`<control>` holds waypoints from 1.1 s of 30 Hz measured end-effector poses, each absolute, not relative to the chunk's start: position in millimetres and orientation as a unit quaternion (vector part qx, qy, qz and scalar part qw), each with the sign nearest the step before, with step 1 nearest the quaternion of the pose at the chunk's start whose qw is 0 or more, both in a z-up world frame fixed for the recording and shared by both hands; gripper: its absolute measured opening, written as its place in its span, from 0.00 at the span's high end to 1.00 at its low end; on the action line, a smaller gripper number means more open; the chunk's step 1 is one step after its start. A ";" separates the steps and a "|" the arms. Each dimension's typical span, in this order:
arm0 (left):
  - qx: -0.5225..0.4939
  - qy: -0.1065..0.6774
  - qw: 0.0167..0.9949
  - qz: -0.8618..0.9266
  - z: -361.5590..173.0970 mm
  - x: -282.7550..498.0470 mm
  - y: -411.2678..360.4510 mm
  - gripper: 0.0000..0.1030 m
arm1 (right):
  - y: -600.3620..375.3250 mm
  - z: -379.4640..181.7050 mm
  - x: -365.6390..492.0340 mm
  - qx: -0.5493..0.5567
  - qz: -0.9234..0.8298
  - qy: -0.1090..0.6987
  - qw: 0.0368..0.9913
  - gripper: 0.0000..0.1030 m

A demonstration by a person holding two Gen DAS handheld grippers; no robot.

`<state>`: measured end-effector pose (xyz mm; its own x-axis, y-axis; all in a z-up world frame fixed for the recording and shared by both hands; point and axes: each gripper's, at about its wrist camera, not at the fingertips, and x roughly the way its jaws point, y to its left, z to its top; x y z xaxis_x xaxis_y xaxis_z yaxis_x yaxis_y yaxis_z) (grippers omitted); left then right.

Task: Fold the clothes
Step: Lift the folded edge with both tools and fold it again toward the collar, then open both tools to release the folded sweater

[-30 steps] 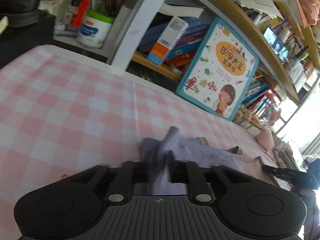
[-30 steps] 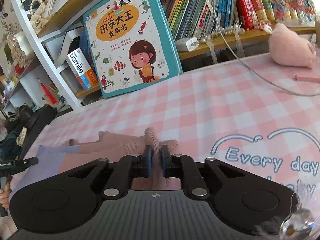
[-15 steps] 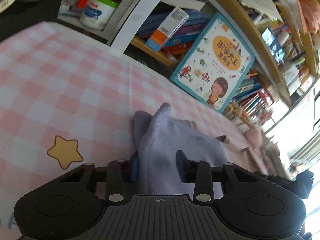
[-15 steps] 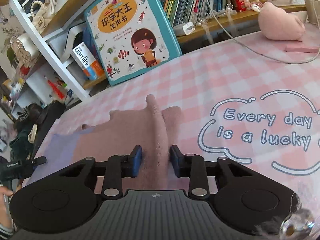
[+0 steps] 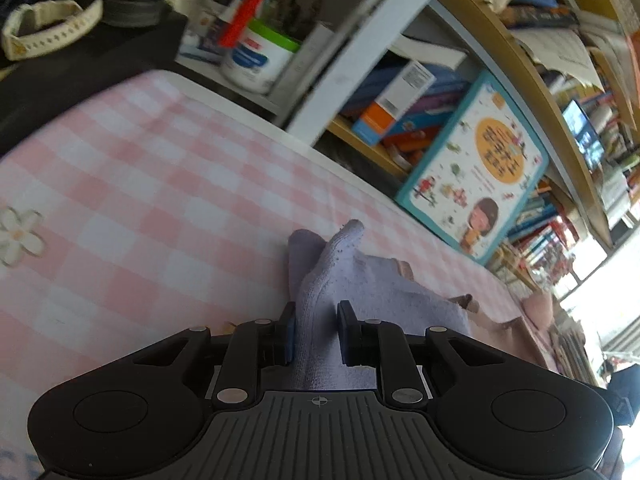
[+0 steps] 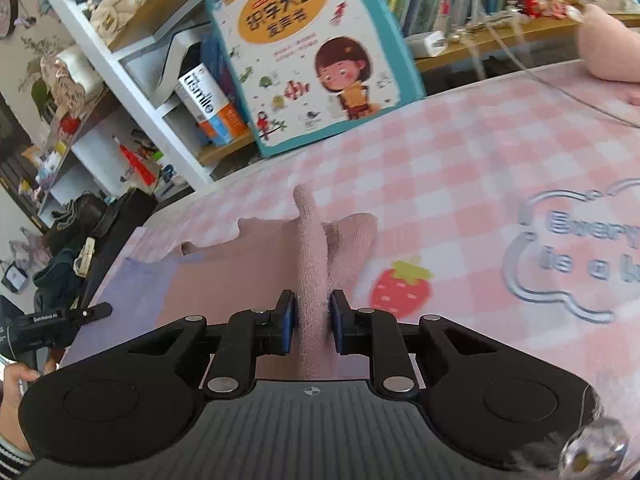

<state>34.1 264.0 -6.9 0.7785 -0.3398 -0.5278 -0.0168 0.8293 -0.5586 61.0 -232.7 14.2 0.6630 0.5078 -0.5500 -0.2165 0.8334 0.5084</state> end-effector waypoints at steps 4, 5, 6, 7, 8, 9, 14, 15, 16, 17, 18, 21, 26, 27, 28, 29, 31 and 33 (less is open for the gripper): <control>-0.282 0.317 0.902 -0.077 -7.6 33.4 274.5 0.82 | -215.2 15.6 64.2 0.186 0.209 0.358 0.891 0.83; -0.282 0.318 0.902 -0.078 -8.5 33.0 275.5 0.82 | -212.9 16.0 64.0 0.180 0.207 0.357 0.893 0.83; -0.280 0.318 0.902 -0.080 -9.3 32.3 275.5 0.82 | -211.4 16.2 64.0 0.174 0.206 0.356 0.894 0.83; -0.280 0.317 0.903 -0.079 -9.2 31.8 275.2 0.82 | -211.3 16.1 64.1 0.171 0.206 0.356 0.895 0.82; -0.280 0.316 0.903 -0.079 -9.1 31.4 274.9 0.82 | -212.1 15.8 64.2 0.170 0.207 0.356 0.895 0.81; -0.279 0.315 0.904 -0.079 -8.9 30.9 274.7 0.81 | -213.0 15.4 64.5 0.168 0.207 0.356 0.895 0.80; -0.263 0.297 0.917 -0.046 0.9 21.2 269.7 0.81 | -210.8 17.3 62.0 0.130 0.201 0.351 0.905 0.67; -0.246 0.287 0.925 -0.034 6.8 16.2 265.7 0.81 | -210.0 18.4 60.4 0.116 0.200 0.347 0.909 0.66; -0.229 0.277 0.933 -0.022 12.7 11.1 261.6 0.80 | -209.3 19.3 58.9 0.103 0.197 0.343 0.913 0.62; -0.216 0.270 0.938 -0.015 17.9 7.6 259.1 0.79 | -208.3 20.3 57.3 0.087 0.193 0.339 0.917 0.59; -0.202 0.261 0.944 -0.011 24.1 2.7 255.2 0.78 | -207.4 21.1 56.0 0.073 0.190 0.334 0.920 0.57; -0.180 0.241 0.954 -0.005 37.4 -12.0 247.0 0.69 | -208.0 23.1 52.9 0.050 0.187 0.324 0.926 0.56; -0.178 0.236 0.955 -0.018 53.0 -33.1 231.9 0.65 | -210.0 32.8 46.1 0.012 0.180 0.298 0.938 0.55; -0.178 0.239 0.954 -0.020 54.4 -36.4 229.1 0.64 | -210.2 35.5 44.2 0.003 0.181 0.290 0.940 0.55; -0.178 0.242 0.954 -0.021 55.8 -39.7 226.3 0.55 | -210.2 38.5 42.2 -0.006 0.186 0.283 0.941 0.55; -0.175 0.246 0.953 -0.022 56.9 -44.0 222.7 0.45 | -210.1 41.7 40.0 -0.015 0.194 0.276 0.941 0.55; -0.168 0.250 0.953 -0.021 58.3 -51.3 215.6 0.42 | -209.8 47.8 35.8 -0.032 0.211 0.263 0.941 0.55; -0.160 0.261 0.952 -0.020 58.3 -57.7 207.4 0.41 | -208.5 52.9 31.8 -0.047 0.232 0.252 0.938 0.55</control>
<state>-57.7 207.4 58.3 0.8630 -0.1217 -0.4904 -0.0455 0.9479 -0.3152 31.8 -208.5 52.9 0.7659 0.4110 -0.4945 -0.4587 0.8882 0.0277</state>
